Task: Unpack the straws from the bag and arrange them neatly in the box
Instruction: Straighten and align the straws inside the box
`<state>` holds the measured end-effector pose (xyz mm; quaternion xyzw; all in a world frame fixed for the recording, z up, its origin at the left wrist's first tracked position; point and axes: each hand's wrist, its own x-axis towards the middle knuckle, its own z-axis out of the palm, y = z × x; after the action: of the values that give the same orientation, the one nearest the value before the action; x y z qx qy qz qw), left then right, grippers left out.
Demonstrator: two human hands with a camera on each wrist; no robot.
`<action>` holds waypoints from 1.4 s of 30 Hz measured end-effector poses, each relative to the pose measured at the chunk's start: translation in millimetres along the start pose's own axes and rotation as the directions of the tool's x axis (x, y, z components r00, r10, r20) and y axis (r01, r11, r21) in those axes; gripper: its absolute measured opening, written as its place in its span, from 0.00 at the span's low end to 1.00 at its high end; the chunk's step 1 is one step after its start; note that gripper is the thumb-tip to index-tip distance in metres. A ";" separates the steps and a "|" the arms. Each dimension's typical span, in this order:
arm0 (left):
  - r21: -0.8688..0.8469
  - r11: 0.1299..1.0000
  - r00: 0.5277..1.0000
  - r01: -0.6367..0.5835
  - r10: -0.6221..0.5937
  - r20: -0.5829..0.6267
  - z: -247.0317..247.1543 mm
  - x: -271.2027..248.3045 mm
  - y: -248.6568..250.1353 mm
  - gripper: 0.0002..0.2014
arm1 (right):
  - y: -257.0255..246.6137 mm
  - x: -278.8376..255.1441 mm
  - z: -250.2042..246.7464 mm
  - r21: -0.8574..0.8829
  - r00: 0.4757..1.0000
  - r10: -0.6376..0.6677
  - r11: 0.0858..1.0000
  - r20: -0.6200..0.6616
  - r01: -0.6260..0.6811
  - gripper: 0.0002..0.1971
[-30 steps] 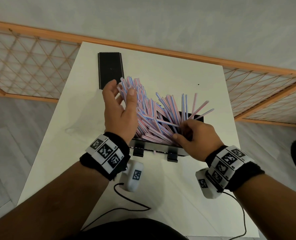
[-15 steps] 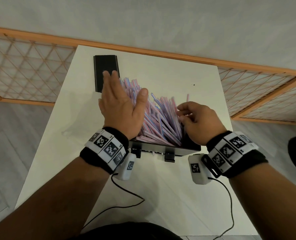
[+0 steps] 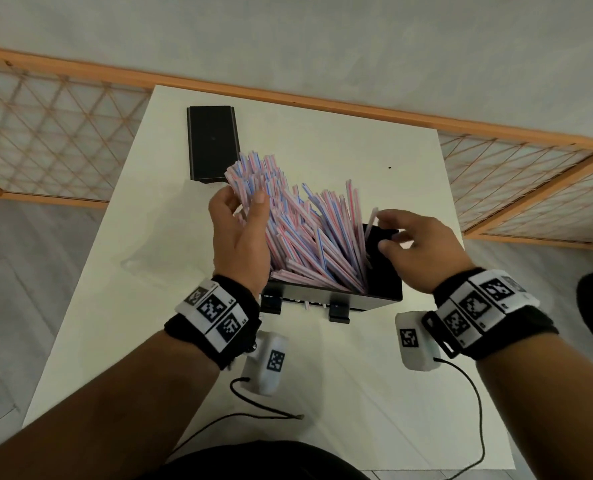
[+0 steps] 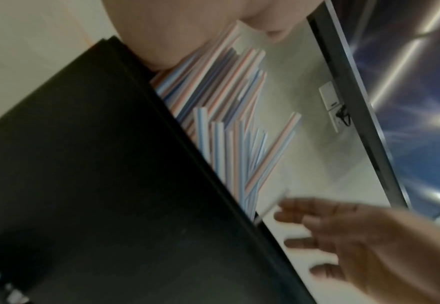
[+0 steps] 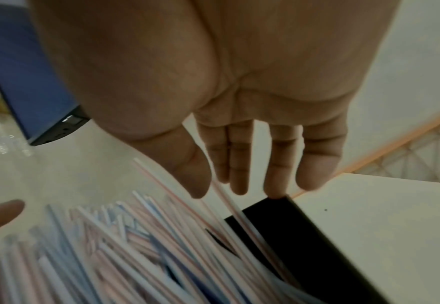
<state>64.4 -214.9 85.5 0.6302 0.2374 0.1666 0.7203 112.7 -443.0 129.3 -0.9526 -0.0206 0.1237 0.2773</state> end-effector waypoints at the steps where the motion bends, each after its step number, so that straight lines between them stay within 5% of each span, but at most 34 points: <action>1: 0.012 1.000 1.000 -0.028 0.028 -0.003 -0.7 -1.2 -2.4 0.35 | -1.2 1.3 1.7 0.008 0.999 -0.003 1.000 -0.039 0.003 0.18; 5: 0.002 0.997 0.997 -0.072 0.072 -0.017 -6.1 0.4 -7.7 0.28 | -10.3 -13.4 5.8 -0.036 0.975 0.033 0.998 -0.219 -0.042 0.03; 7: 0.016 0.996 0.996 -0.086 0.086 -0.001 -7.3 1.2 -8.6 0.27 | -18.9 -24.2 19.4 -0.119 0.999 -0.045 0.992 0.022 0.047 0.14; 9: 0.047 0.992 0.993 -0.114 0.113 0.019 -7.4 0.9 -11.8 0.27 | -26.3 -26.8 38.6 -0.207 0.935 -0.068 0.967 0.348 0.147 0.24; 11: 0.061 0.988 0.990 -0.142 0.140 0.023 -7.7 -0.1 -13.4 0.30 | -28.6 -19.7 55.9 -0.293 0.876 -0.040 0.934 0.481 0.204 0.29; 29: 0.033 0.985 0.983 -0.169 0.166 0.079 -10.8 -2.9 -9.8 0.38 | -51.4 11.7 76.6 -0.361 0.813 0.048 0.910 0.581 0.205 0.18; 33: 0.055 0.987 0.986 -0.154 0.150 0.073 -11.3 -2.5 -10.2 0.41 | -51.7 13.5 77.2 -0.307 0.767 0.032 0.927 0.641 0.217 0.38; 38: 0.042 0.993 0.993 -0.110 0.108 0.056 -11.9 -1.5 -9.0 0.43 | -52.2 16.2 77.6 -0.277 0.813 0.027 0.946 0.582 0.167 0.20; 42: 0.065 0.992 0.993 -0.107 0.103 0.065 -13.2 -2.7 -8.3 0.45 | -53.4 12.1 79.1 -0.241 0.793 -0.009 0.950 0.609 0.196 0.42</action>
<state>54.3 -206.6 76.4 0.6709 0.1871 0.1765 0.6955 106.5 -355.2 90.5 -0.8914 -0.1776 0.3996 0.1190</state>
